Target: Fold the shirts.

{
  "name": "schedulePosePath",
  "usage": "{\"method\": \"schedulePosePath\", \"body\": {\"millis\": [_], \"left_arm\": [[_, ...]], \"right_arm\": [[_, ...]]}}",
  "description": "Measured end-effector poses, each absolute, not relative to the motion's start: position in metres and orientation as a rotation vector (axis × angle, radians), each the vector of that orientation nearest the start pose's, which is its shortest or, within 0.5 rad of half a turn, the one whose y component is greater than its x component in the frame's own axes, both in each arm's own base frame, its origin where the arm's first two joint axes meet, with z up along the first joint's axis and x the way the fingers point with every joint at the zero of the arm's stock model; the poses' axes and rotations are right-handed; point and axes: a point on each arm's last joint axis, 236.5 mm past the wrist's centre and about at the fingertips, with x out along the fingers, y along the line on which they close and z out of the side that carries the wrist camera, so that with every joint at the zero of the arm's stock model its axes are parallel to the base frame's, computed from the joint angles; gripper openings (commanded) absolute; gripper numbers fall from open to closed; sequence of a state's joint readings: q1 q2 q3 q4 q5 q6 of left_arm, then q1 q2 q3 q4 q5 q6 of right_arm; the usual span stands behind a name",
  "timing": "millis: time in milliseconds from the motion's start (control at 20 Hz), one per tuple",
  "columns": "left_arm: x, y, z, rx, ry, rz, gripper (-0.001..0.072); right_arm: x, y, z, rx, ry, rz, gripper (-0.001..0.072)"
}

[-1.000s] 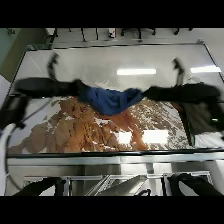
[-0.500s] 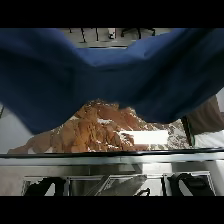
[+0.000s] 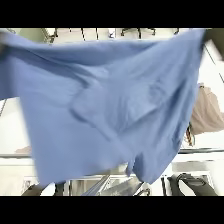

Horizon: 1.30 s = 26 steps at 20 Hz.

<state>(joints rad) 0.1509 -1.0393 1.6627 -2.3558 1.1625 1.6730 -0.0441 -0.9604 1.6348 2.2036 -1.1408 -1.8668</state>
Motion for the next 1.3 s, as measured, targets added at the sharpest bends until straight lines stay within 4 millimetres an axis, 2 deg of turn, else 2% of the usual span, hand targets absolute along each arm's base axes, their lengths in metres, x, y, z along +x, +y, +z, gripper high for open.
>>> {"method": "schedulePosePath", "body": {"millis": [50,150,200,300,400,450,500,550,600,700,800,900,950,1000,1100,1200,1300], "left_arm": [[0.405,-0.108,0.326,-0.451,0.529,-0.512,0.0010],[0.454,-0.134,0.226,-0.474,0.712,-0.511,0.0010],[0.473,-0.147,0.172,-0.480,0.803,-0.500,0.0009],[0.497,-0.171,0.080,-0.493,0.959,-0.487,0.0010],[0.511,-0.184,0.009,-0.507,1.084,-0.479,0.0009],[0.518,-0.190,-0.012,-0.525,1.120,-0.486,0.0013],[0.524,-0.193,-0.026,-0.538,1.148,-0.495,0.0178],[0.530,-0.195,-0.034,-0.546,1.167,-0.507,0.0574],[0.537,-0.194,-0.035,-0.557,1.171,-0.517,0.0705],[0.549,-0.184,-0.023,-0.571,1.165,-0.533,0.0705],[0.553,-0.166,0.000,-0.590,1.167,-0.549,0.0704],[0.548,-0.136,0.027,-0.612,1.184,-0.548,0.0704],[0.539,-0.121,0.036,-0.619,1.207,-0.544,0.0704],[0.526,-0.105,0.043,-0.617,1.237,-0.531,0.0704],[0.493,-0.072,0.036,-0.604,1.334,-0.455,0.0704],[0.446,-0.039,0.013,-0.586,1.450,-0.343,0.0704],[0.390,-0.019,-0.016,-0.612,1.555,-0.249,0.0704]], "right_arm": [[0.380,0.111,0.331,0.152,0.461,0.511,0.0023],[0.420,0.110,0.248,0.226,0.631,0.486,0.0023],[0.437,0.108,0.201,0.263,0.718,0.461,0.0022],[0.462,0.100,0.114,0.332,0.868,0.404,0.0023],[0.474,0.095,0.051,0.389,0.980,0.361,0.0023],[0.478,0.093,0.027,0.416,1.018,0.344,0.0024],[0.482,0.091,0.012,0.434,1.038,0.331,0.0062],[0.485,0.089,-0.001,0.451,1.055,0.316,0.0281],[0.489,0.087,-0.006,0.462,1.055,0.307,0.0448],[0.497,0.080,-0.004,0.469,1.040,0.296,0.0473],[0.500,0.063,0.005,0.454,1.040,0.286,0.0473],[0.489,0.036,0.012,0.438,1.079,0.267,0.0472],[0.479,0.023,0.012,0.441,1.113,0.258,0.0471],[0.465,0.011,0.009,0.452,1.158,0.249,0.0462],[0.433,-0.009,-0.005,0.489,1.254,0.233,0.0462],[0.395,-0.024,-0.026,0.547,1.345,0.210,0.0462],[0.360,-0.032,-0.045,0.617,1.414,0.191,0.0462]]}}
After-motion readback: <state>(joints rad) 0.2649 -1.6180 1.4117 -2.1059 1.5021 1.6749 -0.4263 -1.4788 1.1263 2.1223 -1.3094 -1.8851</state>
